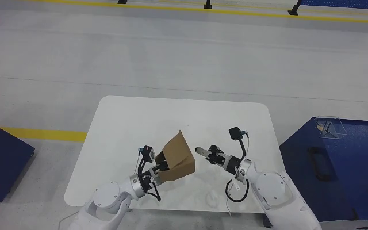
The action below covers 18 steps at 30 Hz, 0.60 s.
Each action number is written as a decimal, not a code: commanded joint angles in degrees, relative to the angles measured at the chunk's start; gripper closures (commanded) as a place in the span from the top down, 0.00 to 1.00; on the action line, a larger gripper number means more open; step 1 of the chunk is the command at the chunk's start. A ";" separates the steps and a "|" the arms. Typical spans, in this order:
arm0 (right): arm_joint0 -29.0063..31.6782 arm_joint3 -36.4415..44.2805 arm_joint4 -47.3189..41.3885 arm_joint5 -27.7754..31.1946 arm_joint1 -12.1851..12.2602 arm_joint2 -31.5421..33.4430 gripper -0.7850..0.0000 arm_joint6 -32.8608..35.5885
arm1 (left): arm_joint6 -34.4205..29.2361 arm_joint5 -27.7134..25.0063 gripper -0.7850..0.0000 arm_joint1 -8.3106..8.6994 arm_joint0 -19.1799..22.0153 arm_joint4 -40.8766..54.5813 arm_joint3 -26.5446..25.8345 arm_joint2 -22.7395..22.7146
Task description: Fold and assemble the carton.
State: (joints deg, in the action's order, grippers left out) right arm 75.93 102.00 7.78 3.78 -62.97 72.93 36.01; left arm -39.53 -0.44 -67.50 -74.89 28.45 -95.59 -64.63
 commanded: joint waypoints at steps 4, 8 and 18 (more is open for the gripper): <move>-0.54 -1.01 0.16 -0.67 -0.18 -1.56 1.00 1.05 | -0.17 0.01 0.00 -0.01 -0.03 0.10 0.01 -0.08; -1.38 -1.41 -0.20 -0.66 -0.43 -2.93 1.00 1.14 | -0.27 -0.04 0.00 -0.04 0.05 0.10 0.03 -0.08; -3.43 -2.58 -1.55 -0.14 -0.94 -5.15 1.00 1.67 | -0.20 0.17 0.00 -0.15 0.25 0.21 0.15 0.07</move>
State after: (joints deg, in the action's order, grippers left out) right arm 72.68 99.53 6.12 3.69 -63.87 67.94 37.72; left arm -39.69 -0.31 -67.64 -74.67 28.57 -95.47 -64.57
